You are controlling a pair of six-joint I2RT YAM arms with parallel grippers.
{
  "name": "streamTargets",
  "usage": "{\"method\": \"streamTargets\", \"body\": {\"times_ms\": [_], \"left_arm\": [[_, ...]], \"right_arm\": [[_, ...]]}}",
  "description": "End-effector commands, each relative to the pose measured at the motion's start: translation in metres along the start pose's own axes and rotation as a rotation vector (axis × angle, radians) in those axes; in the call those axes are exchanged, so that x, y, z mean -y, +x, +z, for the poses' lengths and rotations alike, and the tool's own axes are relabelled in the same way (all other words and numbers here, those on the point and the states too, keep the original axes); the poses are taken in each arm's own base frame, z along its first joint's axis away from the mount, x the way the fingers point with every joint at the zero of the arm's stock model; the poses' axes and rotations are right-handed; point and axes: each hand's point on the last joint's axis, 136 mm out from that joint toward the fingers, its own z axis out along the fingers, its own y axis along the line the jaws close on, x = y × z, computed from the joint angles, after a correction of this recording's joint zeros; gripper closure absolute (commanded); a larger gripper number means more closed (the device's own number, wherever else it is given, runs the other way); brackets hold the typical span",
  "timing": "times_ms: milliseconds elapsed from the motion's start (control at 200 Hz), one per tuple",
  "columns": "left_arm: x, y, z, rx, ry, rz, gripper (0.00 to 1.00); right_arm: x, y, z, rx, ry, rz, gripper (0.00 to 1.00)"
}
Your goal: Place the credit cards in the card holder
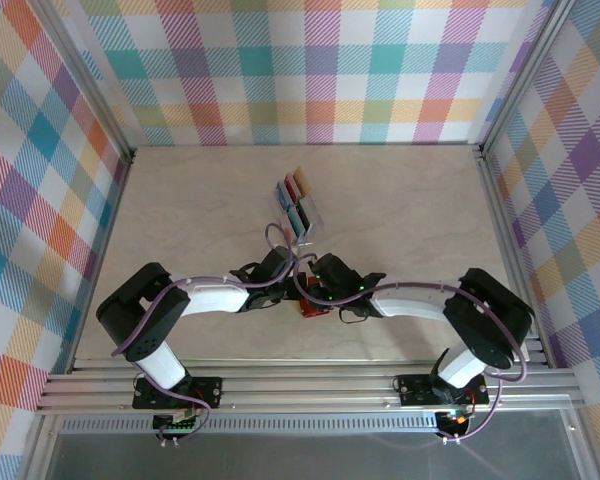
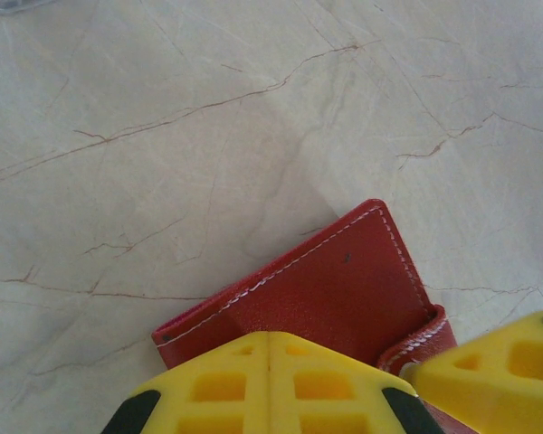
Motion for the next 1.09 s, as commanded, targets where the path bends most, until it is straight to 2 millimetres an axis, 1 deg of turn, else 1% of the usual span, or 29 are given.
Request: {"method": "streamTargets", "body": {"times_ms": [0,110,255,405,595,710,850,1010,1090], "left_arm": [[-0.01,0.006,0.002,-0.005,-0.038,0.02,0.96],[-0.013,0.007,0.002,-0.003,-0.042,0.021,0.96],[-0.015,0.008,0.003,-0.005,-0.046,0.021,0.96],[-0.015,0.009,0.004,-0.006,-0.047,0.022,0.96],[-0.018,0.011,0.007,-0.013,-0.057,0.023,0.97],[-0.019,0.012,0.008,-0.016,-0.056,0.023,0.97],[-0.018,0.011,0.007,-0.014,-0.054,0.024,0.97],[-0.022,0.012,0.006,-0.01,-0.072,0.032,0.97],[-0.027,0.014,0.007,-0.013,-0.091,0.033,0.97]], "right_arm": [[-0.001,-0.004,0.009,-0.008,0.028,-0.034,0.69],[0.007,0.002,0.016,-0.023,0.069,-0.036,0.65],[0.017,0.008,0.016,-0.023,0.128,-0.044,0.62],[0.031,0.011,0.015,-0.018,0.215,-0.055,0.63],[0.044,0.012,0.018,-0.019,0.302,-0.067,0.63],[0.044,0.015,0.023,-0.028,0.306,-0.079,0.64],[0.045,0.016,0.029,-0.038,0.313,-0.086,0.72],[0.045,0.013,0.025,-0.028,0.321,-0.086,0.9],[0.04,0.011,0.019,-0.016,0.309,-0.088,1.0]]}}
